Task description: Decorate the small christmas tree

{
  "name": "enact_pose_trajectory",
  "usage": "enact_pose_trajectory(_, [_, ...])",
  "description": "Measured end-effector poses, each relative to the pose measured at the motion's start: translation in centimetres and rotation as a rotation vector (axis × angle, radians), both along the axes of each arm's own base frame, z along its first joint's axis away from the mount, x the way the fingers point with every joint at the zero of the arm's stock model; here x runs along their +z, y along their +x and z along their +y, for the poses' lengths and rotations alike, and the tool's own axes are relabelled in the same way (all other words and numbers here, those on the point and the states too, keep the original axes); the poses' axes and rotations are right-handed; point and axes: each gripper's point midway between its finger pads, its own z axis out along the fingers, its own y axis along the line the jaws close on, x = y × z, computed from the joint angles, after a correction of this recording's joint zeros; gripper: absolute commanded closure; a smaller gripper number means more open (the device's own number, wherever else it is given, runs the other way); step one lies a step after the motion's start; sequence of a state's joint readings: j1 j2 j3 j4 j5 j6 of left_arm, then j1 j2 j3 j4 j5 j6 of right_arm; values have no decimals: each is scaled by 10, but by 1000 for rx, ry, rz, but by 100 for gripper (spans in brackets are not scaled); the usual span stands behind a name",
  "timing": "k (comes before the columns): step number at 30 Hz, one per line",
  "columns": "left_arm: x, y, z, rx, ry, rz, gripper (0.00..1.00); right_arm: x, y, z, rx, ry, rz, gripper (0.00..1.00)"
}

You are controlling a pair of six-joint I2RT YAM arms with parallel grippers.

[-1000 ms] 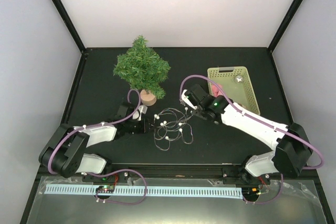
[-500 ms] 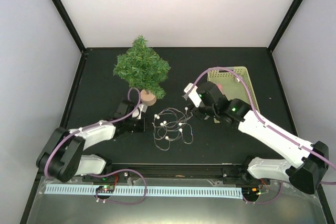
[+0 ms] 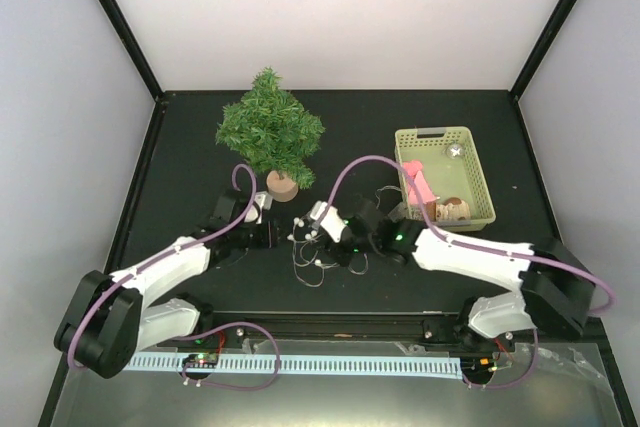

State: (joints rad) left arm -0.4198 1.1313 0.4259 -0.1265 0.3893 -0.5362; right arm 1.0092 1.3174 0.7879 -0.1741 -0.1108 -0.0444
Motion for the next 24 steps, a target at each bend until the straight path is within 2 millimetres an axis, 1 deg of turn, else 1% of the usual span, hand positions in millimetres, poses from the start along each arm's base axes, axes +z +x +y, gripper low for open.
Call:
enact_pose_trajectory(3, [-8, -6, 3, 13, -1, 31, 63, -25, -7, 16, 13, -44, 55, 61])
enact_pose_trajectory(7, [-18, -14, 8, 30, -1, 63, 61, -51, -18, 31, 25, -93, 108, 61])
enact_pose_trajectory(11, [-18, -17, 13, 51, -13, 59, 60, -74, -31, 35, 48, -147, 136, 61])
enact_pose_trajectory(14, [-18, -17, 15, 61, -17, 57, 60, -88, -33, 35, 47, -184, 142, 61])
enact_pose_trajectory(16, [-19, -17, 16, 64, -18, 57, 60, -95, -31, 36, 40, -204, 142, 62])
enact_pose_trajectory(18, [-20, -18, 16, 62, -20, 62, 60, -102, -30, 36, 37, -223, 148, 70])
enact_pose_trajectory(20, [-21, -20, 15, 58, -23, 67, 61, -106, -29, 36, 40, -236, 147, 76])
enact_pose_trajectory(24, [-19, -21, 14, 50, -33, 66, 60, -107, -27, 34, 31, -246, 137, 77])
